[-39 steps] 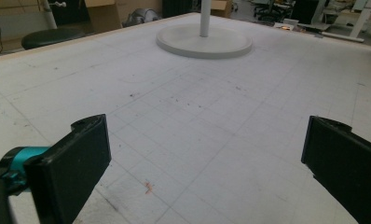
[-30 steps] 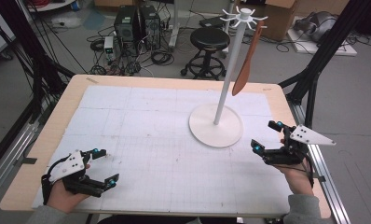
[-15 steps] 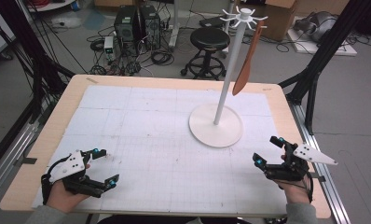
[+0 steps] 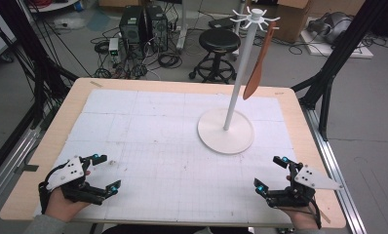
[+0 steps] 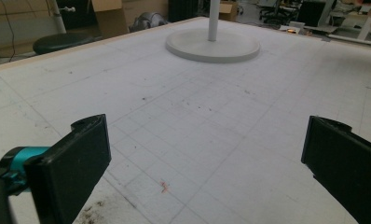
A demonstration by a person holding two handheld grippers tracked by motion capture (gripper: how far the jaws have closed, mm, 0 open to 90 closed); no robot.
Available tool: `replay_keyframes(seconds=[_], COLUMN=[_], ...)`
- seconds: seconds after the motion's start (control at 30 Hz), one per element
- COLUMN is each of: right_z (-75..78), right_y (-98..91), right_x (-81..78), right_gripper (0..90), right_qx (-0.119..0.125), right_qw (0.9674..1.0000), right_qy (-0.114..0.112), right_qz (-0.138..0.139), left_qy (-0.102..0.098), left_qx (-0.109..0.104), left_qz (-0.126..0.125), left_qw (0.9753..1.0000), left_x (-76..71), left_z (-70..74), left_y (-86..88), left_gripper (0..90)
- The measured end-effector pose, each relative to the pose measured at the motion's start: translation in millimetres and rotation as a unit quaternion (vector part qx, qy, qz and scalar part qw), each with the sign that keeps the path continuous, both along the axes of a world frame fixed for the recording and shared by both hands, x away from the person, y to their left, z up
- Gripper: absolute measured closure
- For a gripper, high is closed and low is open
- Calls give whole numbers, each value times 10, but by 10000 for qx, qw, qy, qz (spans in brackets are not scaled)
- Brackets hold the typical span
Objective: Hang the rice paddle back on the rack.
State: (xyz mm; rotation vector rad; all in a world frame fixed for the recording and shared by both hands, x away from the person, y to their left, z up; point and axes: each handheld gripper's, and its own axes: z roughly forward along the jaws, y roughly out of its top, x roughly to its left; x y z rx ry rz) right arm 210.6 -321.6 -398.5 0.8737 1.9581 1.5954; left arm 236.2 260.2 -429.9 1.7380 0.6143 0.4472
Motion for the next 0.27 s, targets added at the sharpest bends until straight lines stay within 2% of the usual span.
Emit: replay_keyframes(seconds=[0.17,0.27], right_z=[-27,-49], right_y=[10,-10], right_x=[-32,-7], right_gripper=[0,0], right_qx=[-54,36], right_qw=[10000,10000], right_qy=[13,58], right_qz=[21,-10], left_qy=[-13,-4], left_qx=[-21,-4], left_qz=[20,7], left_qw=[10000,10000], left_x=[1,5], left_z=[1,-1], left_y=[-2,-2], left_gripper=[18,18])
